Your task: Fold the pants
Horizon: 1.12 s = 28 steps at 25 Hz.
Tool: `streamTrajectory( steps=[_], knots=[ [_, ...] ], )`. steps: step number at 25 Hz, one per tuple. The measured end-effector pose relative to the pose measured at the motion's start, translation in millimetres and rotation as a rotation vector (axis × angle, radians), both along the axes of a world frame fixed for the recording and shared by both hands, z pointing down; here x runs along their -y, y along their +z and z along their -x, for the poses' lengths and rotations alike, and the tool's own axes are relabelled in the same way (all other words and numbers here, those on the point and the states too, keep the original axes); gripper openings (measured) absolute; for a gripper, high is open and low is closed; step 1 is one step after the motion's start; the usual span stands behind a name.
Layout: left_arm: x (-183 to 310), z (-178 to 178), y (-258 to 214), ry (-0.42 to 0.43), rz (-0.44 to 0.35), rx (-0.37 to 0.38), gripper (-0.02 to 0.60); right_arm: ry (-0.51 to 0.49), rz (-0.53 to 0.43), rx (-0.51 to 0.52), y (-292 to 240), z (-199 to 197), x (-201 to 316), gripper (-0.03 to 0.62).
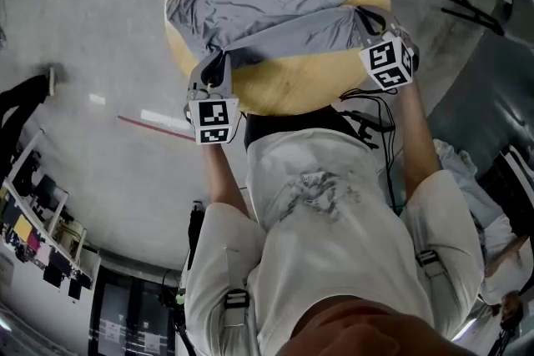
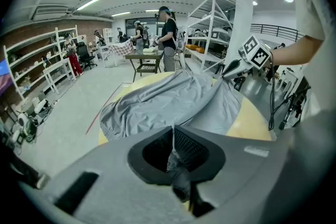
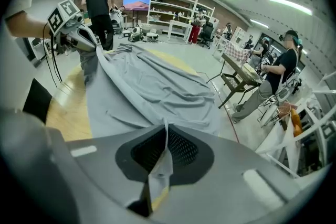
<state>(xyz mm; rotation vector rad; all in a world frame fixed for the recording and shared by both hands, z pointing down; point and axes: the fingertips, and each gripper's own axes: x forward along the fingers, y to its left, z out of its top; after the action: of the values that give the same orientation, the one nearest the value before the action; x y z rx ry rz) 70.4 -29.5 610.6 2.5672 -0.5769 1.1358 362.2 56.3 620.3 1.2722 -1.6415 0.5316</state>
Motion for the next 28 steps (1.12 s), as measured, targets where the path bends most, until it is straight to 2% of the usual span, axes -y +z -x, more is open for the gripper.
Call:
streamTrajectory(
  steps=[28],
  knots=[
    [78, -15, 9, -0.068, 0.005, -0.029, 0.020, -0.175, -0.016, -0.110, 9, -30, 135, 0.023]
  ],
)
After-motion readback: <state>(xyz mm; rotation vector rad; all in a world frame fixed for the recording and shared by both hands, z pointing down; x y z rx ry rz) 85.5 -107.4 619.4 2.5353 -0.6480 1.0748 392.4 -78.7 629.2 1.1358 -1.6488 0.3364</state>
